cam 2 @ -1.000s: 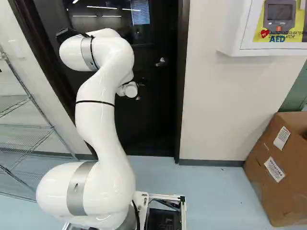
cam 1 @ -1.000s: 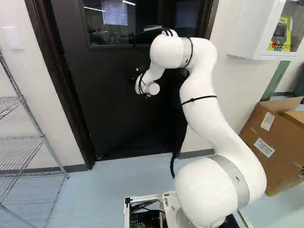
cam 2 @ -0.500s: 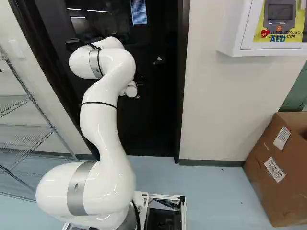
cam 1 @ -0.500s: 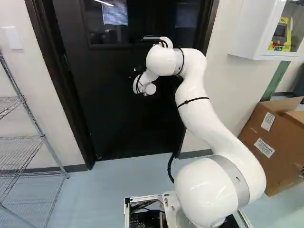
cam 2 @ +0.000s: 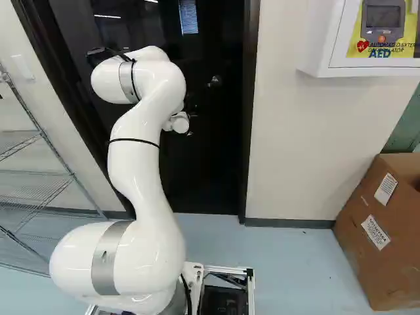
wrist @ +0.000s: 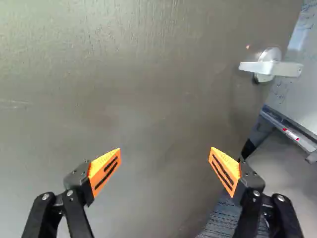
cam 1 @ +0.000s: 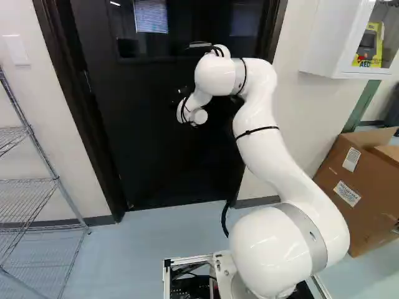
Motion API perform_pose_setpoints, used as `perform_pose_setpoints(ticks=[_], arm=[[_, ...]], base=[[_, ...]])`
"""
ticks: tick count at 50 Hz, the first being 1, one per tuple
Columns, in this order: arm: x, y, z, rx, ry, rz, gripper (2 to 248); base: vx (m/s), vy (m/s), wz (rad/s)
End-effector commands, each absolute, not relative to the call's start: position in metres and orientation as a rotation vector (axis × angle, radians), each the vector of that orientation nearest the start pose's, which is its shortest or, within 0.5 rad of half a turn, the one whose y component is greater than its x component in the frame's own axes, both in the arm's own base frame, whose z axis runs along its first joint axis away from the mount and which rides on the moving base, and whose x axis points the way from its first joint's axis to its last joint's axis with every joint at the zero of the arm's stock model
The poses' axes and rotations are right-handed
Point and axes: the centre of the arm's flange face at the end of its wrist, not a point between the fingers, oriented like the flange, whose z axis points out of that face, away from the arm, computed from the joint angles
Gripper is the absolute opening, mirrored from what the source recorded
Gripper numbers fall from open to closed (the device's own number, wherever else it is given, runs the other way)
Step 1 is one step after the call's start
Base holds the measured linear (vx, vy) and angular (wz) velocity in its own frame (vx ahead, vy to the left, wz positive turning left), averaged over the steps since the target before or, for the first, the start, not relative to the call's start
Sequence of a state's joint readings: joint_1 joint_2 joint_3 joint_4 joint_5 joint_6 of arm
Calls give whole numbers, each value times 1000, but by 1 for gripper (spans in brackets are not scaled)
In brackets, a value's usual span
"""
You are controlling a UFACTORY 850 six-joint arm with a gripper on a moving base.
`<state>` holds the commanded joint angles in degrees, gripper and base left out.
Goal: Open the door and move inside
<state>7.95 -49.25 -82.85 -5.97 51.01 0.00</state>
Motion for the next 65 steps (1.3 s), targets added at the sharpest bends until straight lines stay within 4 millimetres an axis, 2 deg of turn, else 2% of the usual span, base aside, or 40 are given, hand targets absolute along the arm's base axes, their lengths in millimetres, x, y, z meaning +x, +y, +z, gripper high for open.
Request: perform_pose_setpoints(ticks=[30,65], arm=[[683,77,352,-2310,-274,-1983,247],[613,69,364,-2367,-276,-1914,247]], base=[[0,0,0],[0,0,0]])
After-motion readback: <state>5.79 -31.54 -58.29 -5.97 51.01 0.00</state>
